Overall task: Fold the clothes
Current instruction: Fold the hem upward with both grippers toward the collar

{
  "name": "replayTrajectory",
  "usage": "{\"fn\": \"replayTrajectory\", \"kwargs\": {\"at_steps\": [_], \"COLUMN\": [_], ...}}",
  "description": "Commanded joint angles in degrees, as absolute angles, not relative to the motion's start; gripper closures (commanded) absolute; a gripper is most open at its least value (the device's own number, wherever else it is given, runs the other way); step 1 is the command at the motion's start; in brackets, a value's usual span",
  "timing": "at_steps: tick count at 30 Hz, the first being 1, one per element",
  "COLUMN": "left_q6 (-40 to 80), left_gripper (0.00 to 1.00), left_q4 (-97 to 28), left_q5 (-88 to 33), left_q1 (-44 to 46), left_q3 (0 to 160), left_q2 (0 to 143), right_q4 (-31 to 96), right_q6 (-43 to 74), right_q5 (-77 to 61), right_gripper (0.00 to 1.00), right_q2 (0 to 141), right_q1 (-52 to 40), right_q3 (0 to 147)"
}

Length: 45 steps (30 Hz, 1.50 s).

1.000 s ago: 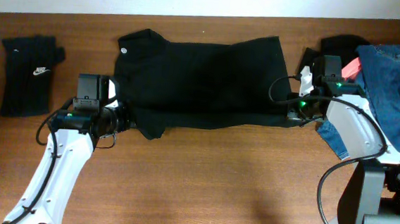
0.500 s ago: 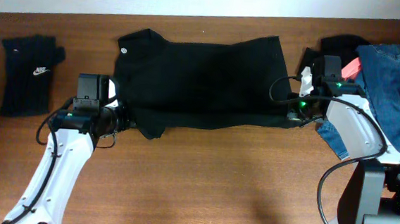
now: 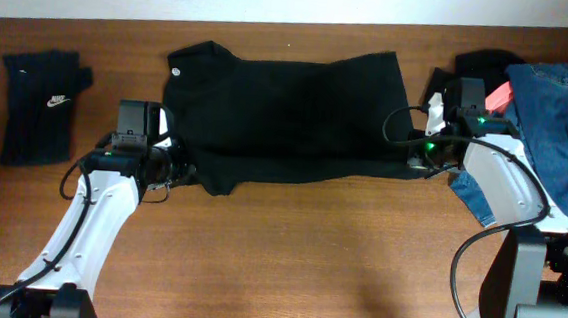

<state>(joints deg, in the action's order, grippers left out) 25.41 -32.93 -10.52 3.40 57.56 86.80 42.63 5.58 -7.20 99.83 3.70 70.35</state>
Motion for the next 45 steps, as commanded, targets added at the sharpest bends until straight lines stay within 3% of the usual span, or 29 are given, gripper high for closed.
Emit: {"fn": "replayTrajectory", "kwargs": {"at_steps": [1, 24, 27, 28, 32, 33, 34, 35, 36, 38, 45], "left_q6": [26.3, 26.3, 26.3, 26.3, 26.3, 26.3, 26.3, 26.3, 26.3, 26.3, 26.1], "left_gripper": [0.99, 0.97, 0.92, 0.88, 0.76, 0.64, 0.42, 0.23, 0.14, 0.05, 0.09], "left_q4": [-32.1, -30.0, -30.0, -30.0, -30.0, -30.0, -30.0, -29.9, -29.5, -28.6, -31.0], "left_q5": [-9.8, -6.2, -6.2, -6.2, -6.2, -6.2, -6.2, -6.2, -6.2, -6.2, -8.3], "left_q1": [2.9, 2.9, 2.9, 2.9, 2.9, 2.9, 2.9, 2.9, 2.9, 2.8, 2.8], "left_q3": [58.7, 58.7, 58.7, 58.7, 58.7, 58.7, 58.7, 58.7, 58.7, 58.9, 64.4], "left_q2": [86.9, 87.5, 87.5, 87.5, 87.9, 87.9, 87.9, 87.9, 87.9, 87.7, 84.9], "right_q4": [41.7, 35.9, 35.7, 35.7, 35.7, 35.7, 35.7, 35.7, 35.5, 35.1, 42.5], "right_q6": [7.1, 7.8, 7.8, 7.8, 7.8, 7.8, 7.8, 7.8, 7.8, 7.8, 7.8], "right_q5": [-7.1, -7.0, -7.1, -7.1, -7.1, -7.1, -7.1, -7.1, -7.1, -7.1, -7.1], "right_gripper": [0.96, 0.96, 0.95, 0.93, 0.68, 0.48, 0.26, 0.13, 0.03, 0.01, 0.01], "right_q2": [101.7, 106.2, 106.2, 106.2, 106.2, 106.2, 106.2, 106.2, 106.2, 106.1, 104.9], "right_q1": [3.8, 3.8, 3.8, 3.8, 3.8, 3.8, 3.8, 3.8, 3.8, 3.8, 3.8], "right_q3": [71.3, 71.3, 71.3, 71.3, 71.3, 71.3, 71.3, 71.3, 71.3, 71.5, 78.2]}}
